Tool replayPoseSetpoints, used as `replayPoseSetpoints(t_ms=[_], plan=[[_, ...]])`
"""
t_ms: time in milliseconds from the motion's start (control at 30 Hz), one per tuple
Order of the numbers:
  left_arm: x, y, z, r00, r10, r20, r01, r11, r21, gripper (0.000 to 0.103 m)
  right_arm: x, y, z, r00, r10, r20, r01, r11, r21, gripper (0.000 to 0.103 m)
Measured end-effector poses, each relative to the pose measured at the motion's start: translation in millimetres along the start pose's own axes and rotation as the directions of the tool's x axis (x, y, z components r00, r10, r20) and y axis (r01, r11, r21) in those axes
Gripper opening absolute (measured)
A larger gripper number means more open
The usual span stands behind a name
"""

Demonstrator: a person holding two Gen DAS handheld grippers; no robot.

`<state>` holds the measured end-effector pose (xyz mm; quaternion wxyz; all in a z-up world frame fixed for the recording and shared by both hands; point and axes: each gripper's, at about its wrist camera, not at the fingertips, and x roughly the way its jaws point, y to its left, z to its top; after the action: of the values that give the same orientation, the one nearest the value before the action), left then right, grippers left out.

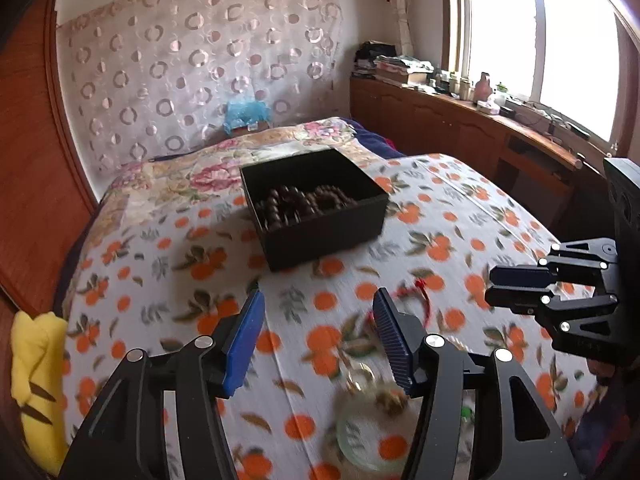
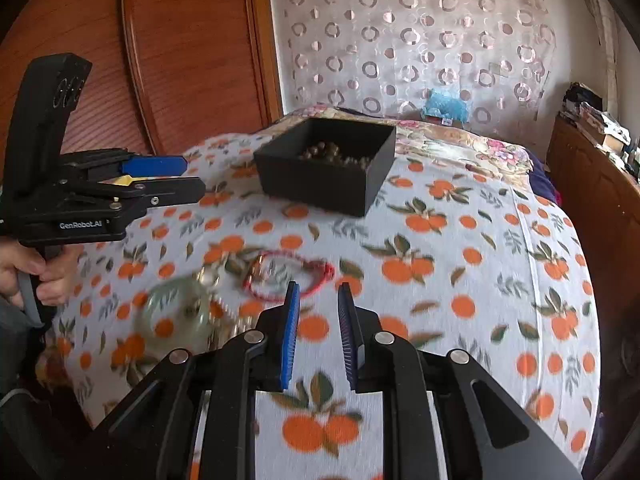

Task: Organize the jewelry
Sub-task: 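Move both tools back over the remaining jewelry near the jade bangle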

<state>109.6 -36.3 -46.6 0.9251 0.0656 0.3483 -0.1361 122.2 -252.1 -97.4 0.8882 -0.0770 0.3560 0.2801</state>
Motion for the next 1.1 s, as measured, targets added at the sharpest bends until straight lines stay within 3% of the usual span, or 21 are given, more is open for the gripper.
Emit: replayPoseSetpoints(t_ms=[133, 200, 267, 767, 1100], plan=[[-4, -5, -17, 0.999, -0.027, -0.017, 0.027, 1.0, -0.014, 0.066, -5, 8, -13, 1.0, -0.004, -0.024, 0.004, 1.0, -0.019, 0.022], [-5, -7, -25, 0.999, -0.04, -0.021, 0.039, 0.999, -0.017, 0.08, -6, 12, -18, 1.0, 0.005, -0.03, -0.005, 1.0, -0.018, 0.024], [-6, -8, -34, 0.998, -0.049, -0.027, 0.048, 0.998, -0.03, 0.081, -4, 16, -23, 0.999, 0.013, -0.038, -0.013, 1.0, -0.014, 0.031], [2, -27, -65, 0.988, -0.099, -0.119, 0.096, 0.995, -0.034, 0.082, 2, 30, -44, 0.997, 0.027, -0.069, -0.027, 1.0, -0.008, 0.031], [15, -36, -71, 0.98, -0.075, -0.182, 0.079, 0.997, 0.012, 0.082, 5, 42, -41, 0.996, 0.052, -0.075, -0.054, 0.998, -0.031, 0.031]])
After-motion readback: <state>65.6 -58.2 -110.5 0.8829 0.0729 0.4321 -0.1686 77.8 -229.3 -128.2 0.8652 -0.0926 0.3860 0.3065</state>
